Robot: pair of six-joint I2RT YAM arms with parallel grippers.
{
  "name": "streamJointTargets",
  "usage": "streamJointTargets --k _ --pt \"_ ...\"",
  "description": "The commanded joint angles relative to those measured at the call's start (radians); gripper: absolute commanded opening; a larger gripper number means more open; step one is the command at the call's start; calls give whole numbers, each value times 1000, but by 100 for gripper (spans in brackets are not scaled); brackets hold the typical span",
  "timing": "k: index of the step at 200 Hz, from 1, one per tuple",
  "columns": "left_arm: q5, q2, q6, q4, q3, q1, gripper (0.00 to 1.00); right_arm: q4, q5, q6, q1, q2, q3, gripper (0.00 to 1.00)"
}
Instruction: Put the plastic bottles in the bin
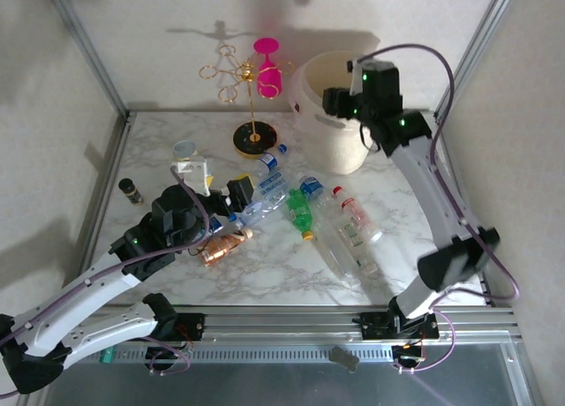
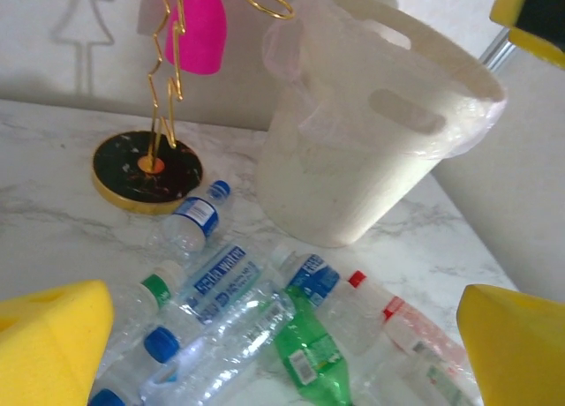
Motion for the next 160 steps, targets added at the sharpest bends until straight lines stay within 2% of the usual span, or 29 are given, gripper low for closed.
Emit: streamJointTargets --k 1,41,70,87,127,160 --pt "67 -37 -99 -77 -13 -3 100 67 63 -7 86 -122 -155 62" --pt "68 -73 -188 -112 -120 5 100 82 92 79 238 -275 -434 61" --pt "130 -30 -253 -113 -192 39 100 91 97 138 296 -273 -569 61" --pt "127 -13 -276 -141 -197 51 100 100 66 182 310 -239 -608 59" --pt "59 -39 -138 -256 -86 52 100 171 48 234 333 -165 -688 61" --pt "13 -82 -44 -215 -81 51 99 199 13 246 332 -48 -685 60"
